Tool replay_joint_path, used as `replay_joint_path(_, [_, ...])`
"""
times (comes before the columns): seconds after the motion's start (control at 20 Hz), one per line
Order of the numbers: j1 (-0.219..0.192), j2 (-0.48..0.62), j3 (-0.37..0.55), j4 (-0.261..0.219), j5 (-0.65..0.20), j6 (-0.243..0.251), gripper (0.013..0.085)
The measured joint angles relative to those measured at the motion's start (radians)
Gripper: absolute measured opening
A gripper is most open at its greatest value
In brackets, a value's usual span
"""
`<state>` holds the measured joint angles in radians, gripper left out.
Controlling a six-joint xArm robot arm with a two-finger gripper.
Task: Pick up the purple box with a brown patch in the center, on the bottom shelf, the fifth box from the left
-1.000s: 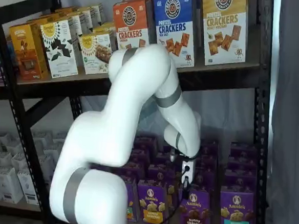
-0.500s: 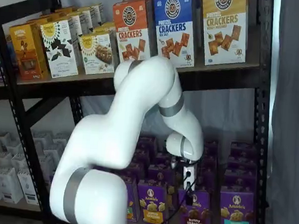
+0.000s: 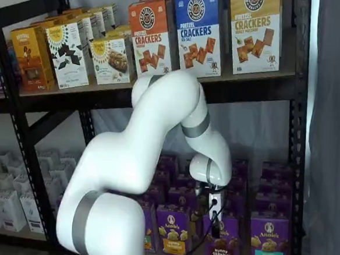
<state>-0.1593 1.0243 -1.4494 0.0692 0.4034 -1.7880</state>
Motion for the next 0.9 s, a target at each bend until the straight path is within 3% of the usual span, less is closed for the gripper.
replay_joint_path(0.45, [-0.001, 0.007, -0.004, -0.021, 0.001, 0.018, 0.061])
replay_joint_path(0.6, [-0.001, 0.006, -0.001, -0.023, -0.002, 0.02, 0.061])
replay_joint_path(0.85, [0.0, 0.002, 0.007, -0.024, -0.006, 0.022, 0.045])
replay_joint_path(0.9, [0.0, 0.001, 0.008, -0.026, -0.007, 0.024, 0.045])
